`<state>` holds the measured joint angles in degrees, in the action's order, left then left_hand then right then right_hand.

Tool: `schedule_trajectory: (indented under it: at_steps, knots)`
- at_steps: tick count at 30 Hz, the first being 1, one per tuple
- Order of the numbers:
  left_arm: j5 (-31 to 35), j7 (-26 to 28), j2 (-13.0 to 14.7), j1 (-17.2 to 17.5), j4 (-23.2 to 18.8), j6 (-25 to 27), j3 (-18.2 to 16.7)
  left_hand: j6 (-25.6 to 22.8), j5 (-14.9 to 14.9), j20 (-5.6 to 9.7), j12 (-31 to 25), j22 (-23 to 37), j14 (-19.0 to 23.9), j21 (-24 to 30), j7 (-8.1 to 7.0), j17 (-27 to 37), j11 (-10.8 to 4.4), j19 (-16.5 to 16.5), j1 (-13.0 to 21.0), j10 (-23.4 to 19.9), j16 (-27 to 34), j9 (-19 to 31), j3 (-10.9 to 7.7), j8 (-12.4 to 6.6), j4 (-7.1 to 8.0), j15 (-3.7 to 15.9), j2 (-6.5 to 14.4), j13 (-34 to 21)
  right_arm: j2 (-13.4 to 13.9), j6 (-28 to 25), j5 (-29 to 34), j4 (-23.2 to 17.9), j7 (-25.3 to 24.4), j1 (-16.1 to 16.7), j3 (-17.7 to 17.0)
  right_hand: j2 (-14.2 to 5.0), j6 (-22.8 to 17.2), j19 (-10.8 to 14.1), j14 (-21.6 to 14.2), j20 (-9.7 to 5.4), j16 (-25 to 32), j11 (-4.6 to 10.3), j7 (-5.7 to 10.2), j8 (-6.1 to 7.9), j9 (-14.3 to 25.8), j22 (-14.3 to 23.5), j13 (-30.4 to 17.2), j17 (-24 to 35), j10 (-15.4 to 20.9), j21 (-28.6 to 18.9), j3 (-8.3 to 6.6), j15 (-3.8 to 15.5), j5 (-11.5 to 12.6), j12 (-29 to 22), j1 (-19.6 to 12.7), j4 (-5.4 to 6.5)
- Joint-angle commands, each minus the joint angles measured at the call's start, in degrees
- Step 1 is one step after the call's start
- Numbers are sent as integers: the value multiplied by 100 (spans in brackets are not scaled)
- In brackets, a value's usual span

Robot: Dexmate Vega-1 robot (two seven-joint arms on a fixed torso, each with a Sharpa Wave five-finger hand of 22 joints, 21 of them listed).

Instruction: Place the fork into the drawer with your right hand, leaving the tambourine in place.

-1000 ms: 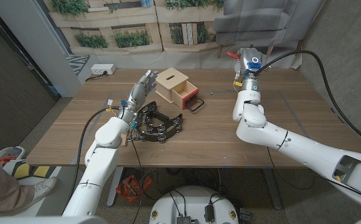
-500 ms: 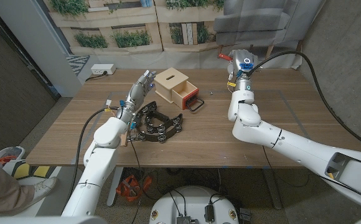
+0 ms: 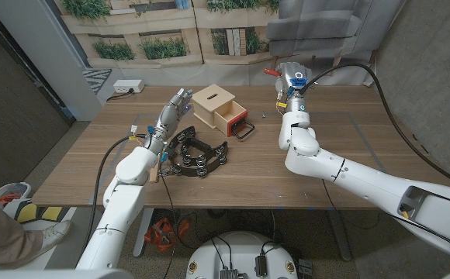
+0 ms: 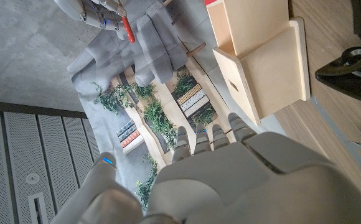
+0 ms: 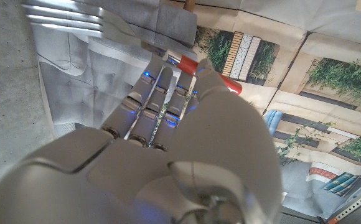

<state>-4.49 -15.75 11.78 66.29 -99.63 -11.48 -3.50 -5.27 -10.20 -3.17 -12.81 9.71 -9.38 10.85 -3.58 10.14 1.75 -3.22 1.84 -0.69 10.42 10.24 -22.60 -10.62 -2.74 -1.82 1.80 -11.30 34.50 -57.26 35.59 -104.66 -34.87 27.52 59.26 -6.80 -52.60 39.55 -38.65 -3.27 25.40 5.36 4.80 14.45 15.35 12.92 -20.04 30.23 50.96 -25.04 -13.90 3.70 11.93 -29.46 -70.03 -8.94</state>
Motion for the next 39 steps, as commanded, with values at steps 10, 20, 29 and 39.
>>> schedule_trajectory:
  at_steps: [10,20,29,39]
  knots:
    - [52,137,-63,342,-343,-89,-64,-29,-14,-8,-22,26,-9,14,-8,17,21,3,17,-7,17,12,11,-8,-5,-1,49,-15,119,136,151,-273,99,118,27,-215,-47,-2,-52,3,11,297,-1,19,11,14,-31,40,305,-63,24,984,33,-30,-262,6]
    - [46,128,-67,416,-392,-150,-80,-39,-14,-3,-16,26,-11,16,-7,17,14,8,19,3,16,12,11,-12,-6,-1,51,-15,163,70,225,-400,121,180,20,-217,-56,-20,-56,-1,4,294,-8,20,14,15,-26,48,316,-84,31,982,33,-30,-269,8]
    - [14,119,-77,397,-346,-165,-99,-46,-14,-2,-16,26,-12,16,-8,17,22,9,20,1,15,12,12,-16,-6,-2,52,-15,174,73,276,-466,194,158,57,-220,-59,-33,-63,1,-1,295,-5,19,17,16,-27,57,303,-106,38,985,34,-24,-275,10]
    - [10,120,-65,430,-355,-175,-140,-50,-14,-6,-13,26,-13,14,-6,17,26,6,23,7,15,12,12,-17,-6,-3,55,-15,93,179,309,-371,242,104,137,-226,-63,-40,-67,2,-9,304,1,17,20,16,-28,67,310,-135,43,984,35,-26,-283,12]
